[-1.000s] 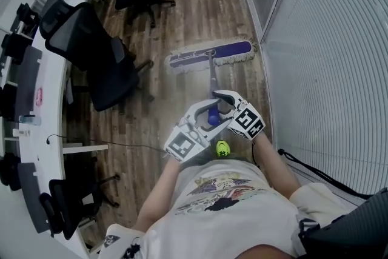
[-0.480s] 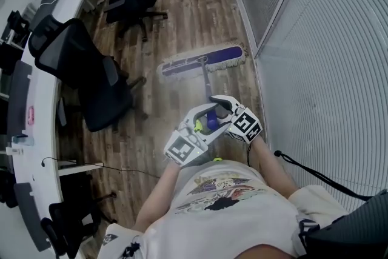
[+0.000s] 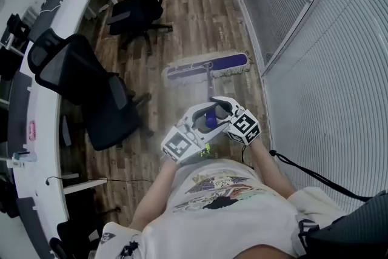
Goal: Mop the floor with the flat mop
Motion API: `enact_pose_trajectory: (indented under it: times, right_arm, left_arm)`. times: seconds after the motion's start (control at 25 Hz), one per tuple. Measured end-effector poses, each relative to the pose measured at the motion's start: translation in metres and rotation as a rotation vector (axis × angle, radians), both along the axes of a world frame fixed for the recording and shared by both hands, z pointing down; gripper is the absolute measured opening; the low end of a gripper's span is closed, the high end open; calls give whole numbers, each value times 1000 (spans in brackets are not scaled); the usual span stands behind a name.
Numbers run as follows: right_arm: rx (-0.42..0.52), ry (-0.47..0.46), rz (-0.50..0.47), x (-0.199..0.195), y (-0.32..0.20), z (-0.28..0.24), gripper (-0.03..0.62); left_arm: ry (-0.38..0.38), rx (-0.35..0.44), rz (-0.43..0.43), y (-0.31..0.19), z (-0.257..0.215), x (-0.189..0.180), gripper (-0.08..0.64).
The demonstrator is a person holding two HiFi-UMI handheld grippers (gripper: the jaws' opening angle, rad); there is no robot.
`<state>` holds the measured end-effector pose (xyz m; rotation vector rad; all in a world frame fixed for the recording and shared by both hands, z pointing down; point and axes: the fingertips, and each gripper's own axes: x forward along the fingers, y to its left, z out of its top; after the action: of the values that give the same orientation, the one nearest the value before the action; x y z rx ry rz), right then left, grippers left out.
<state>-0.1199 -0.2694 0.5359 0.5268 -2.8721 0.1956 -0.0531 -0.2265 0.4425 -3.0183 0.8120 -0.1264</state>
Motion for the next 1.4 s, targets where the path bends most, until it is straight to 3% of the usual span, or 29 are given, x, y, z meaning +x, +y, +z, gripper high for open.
enact_pose_trajectory:
  times: [0.24,0.44,0.92,1.16,1.4]
  right_arm:
    - [13,31,5,-42,-67,15,206]
    - [16,52,6,-49,-114,26,207]
    - [10,44,-61,-67,-238,13,210]
    - [10,83,-91,-66,-260,18,212]
    - [12,135,-130,-76,-243,24,211]
  left_arm:
    - [-1,1,-6,-65,16,-44,216]
    - [-33,-6,-1,-110,29,-49,216]
    - [20,-30,-64,-240,15,-71,219]
    - [-4,-43,-58,-262,20,-68,221]
    - [-26,-76,-89,-246,27,-79,219]
